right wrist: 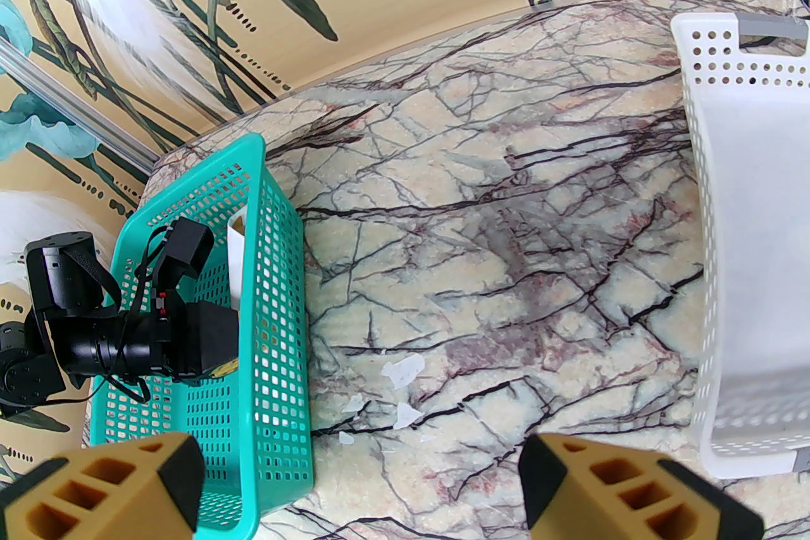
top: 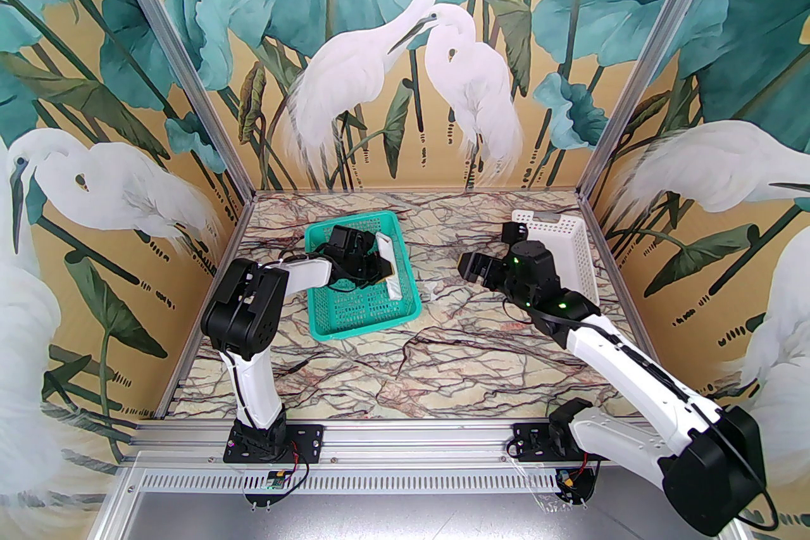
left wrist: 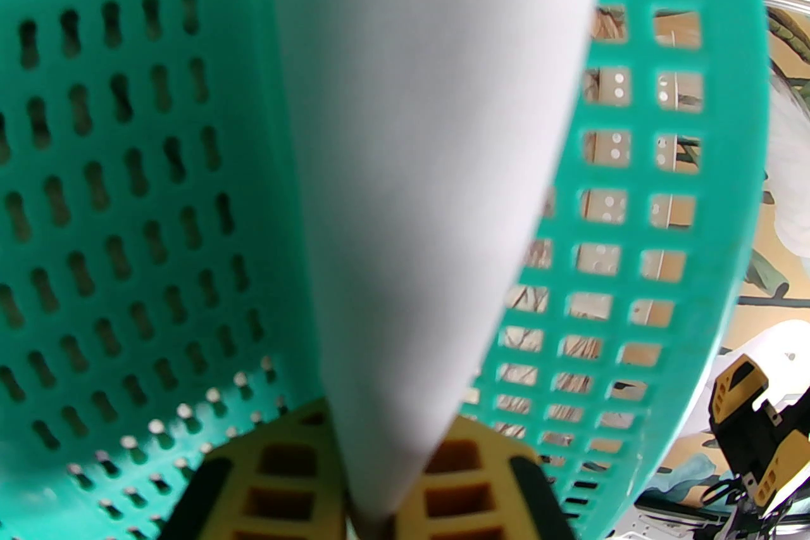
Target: Place the utensils on the paper napkin and roll it up
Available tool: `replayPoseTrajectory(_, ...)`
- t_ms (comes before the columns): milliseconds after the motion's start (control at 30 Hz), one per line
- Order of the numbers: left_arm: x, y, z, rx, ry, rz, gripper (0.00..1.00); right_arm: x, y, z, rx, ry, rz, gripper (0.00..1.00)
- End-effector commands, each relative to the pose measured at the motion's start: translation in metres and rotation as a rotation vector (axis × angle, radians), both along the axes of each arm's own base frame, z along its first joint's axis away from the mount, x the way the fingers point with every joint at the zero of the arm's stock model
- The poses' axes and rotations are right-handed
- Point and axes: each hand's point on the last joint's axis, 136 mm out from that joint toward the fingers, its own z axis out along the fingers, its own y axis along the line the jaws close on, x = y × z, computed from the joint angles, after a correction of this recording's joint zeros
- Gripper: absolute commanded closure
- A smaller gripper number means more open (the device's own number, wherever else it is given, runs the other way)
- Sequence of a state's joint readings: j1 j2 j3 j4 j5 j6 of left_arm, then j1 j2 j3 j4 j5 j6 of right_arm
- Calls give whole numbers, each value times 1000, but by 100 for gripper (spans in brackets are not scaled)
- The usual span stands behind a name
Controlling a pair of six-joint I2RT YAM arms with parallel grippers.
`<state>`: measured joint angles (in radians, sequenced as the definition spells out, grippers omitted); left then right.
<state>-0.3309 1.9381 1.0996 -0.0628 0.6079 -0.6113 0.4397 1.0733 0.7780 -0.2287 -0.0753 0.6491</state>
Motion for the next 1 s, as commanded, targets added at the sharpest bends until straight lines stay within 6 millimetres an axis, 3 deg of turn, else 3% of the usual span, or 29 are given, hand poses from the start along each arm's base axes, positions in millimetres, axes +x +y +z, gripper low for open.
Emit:
replayPoseTrajectory(0,1,-11,-5,-5,11,-11,100,-3,-1,-3,-10,-5,14,11)
replayPoseTrajectory(367,-31,-50,-7,-20,37,-129,100,0,1,-11,0,18,14,11)
replayPoseTrajectory(833,-38,-50,-24,-29,135,-86,100,0,1,-15,5,26,10,11)
replayPoseTrajectory(967,-38,-51,-25,-32,140,-91,92,0,1,-16,2,27,11,11)
